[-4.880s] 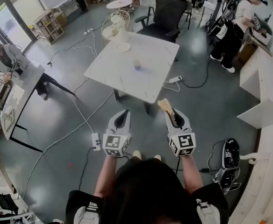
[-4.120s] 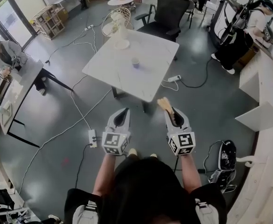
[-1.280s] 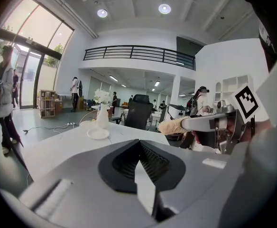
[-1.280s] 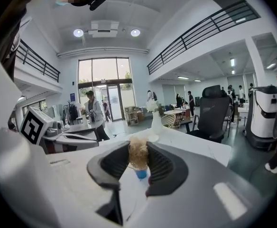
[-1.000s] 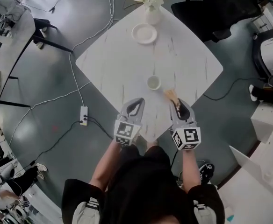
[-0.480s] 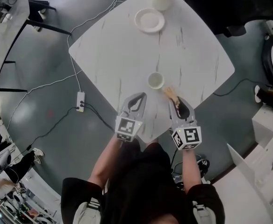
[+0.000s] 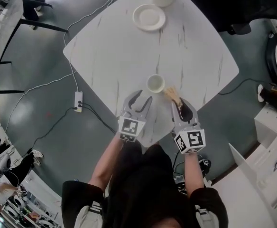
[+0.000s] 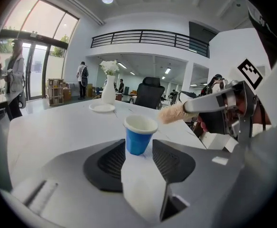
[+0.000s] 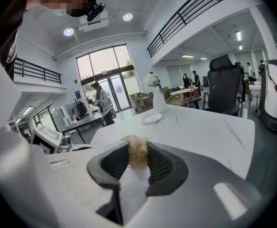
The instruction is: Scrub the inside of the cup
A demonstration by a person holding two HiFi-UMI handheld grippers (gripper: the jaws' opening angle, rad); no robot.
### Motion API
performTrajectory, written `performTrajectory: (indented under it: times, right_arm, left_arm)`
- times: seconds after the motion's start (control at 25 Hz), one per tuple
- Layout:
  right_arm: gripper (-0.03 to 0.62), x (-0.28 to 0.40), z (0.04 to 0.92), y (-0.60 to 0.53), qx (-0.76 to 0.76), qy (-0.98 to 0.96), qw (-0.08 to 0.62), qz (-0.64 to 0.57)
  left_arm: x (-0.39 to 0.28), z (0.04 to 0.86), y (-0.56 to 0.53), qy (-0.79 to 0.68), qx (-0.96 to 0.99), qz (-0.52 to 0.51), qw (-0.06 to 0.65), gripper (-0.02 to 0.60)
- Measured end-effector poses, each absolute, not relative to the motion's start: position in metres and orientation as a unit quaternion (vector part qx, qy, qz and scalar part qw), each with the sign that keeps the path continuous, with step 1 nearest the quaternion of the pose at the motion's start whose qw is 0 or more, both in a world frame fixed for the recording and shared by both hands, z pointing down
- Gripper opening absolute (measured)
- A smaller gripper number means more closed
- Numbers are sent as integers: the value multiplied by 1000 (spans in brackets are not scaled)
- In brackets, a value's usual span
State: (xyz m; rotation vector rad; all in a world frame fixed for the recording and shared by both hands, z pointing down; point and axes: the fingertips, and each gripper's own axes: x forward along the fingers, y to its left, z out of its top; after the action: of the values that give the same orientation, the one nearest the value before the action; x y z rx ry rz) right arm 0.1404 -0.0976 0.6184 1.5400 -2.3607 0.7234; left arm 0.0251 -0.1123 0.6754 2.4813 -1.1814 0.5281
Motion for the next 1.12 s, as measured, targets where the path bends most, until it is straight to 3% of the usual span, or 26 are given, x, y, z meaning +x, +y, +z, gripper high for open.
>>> performTrajectory:
  times: [0.28,1.12]
  right_arm:
    - [107,153,623,-108,538,-796,115,254]
    - [107,175,622,-120,545,-787,98,270]
  left_arm:
    - [41,684,-127,-407,882,178,157,324]
    - [73,697,-156,-387,886,208,149,360]
